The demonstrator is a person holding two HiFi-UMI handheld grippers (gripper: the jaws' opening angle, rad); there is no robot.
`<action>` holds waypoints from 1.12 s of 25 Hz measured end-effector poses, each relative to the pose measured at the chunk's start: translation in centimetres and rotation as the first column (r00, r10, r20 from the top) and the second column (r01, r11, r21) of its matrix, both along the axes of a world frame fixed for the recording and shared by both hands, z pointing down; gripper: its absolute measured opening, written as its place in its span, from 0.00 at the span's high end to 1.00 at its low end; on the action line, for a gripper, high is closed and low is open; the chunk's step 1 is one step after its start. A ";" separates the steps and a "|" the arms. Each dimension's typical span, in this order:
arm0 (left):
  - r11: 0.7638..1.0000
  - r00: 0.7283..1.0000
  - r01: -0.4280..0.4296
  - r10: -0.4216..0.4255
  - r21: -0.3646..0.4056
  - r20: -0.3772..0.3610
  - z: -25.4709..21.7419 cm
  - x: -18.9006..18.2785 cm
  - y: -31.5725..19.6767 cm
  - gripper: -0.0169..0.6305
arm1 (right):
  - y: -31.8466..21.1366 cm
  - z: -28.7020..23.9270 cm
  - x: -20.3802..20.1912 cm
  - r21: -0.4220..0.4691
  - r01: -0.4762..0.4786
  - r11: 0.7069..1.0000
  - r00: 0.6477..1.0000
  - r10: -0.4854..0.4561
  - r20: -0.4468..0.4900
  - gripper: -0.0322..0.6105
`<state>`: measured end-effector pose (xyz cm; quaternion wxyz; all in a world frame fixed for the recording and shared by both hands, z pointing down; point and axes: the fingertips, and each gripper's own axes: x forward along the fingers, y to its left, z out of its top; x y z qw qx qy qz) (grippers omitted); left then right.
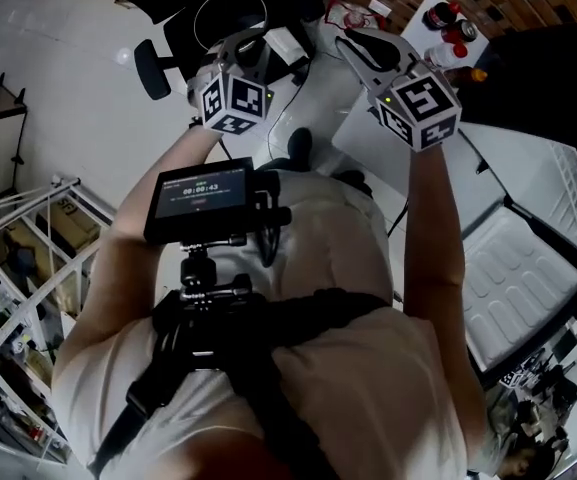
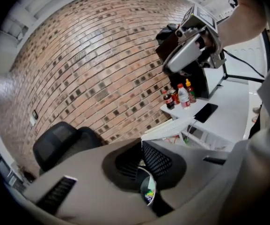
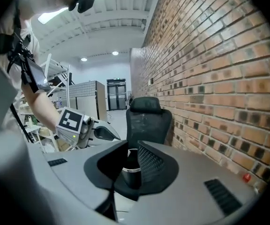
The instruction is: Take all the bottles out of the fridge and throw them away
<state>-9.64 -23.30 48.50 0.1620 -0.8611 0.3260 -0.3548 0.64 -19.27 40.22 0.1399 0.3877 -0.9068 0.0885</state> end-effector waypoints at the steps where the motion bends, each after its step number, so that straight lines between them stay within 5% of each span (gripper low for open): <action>1: 1.000 1.000 0.019 -0.019 -0.017 0.007 0.7 -0.2 -0.1 0.95 | 0.5 0.1 0.5 -0.012 0.002 1.000 1.000 -0.002 -0.003 0.84; 5: 0.993 0.994 0.096 -0.092 -0.067 0.053 3.4 -2.9 -1.8 0.95 | 2.1 0.5 1.3 -0.057 -0.002 0.998 1.000 0.001 -0.016 0.84; 12: 0.988 0.975 0.148 -0.140 -0.034 0.172 5.9 -8.0 -5.1 0.95 | 3.1 2.1 1.3 -0.087 -0.031 0.996 1.000 0.031 0.000 0.84; 21: 0.989 0.961 0.146 -0.138 -0.015 0.242 7.1 -8.5 -7.0 0.95 | 3.0 1.9 0.8 -0.079 -0.035 0.996 0.999 0.036 0.011 0.84; 28: 0.980 0.917 0.198 -0.179 -0.016 0.356 10.0 -11.3 -8.7 0.95 | 3.5 1.7 1.1 -0.087 -0.053 0.995 0.999 0.054 0.004 0.84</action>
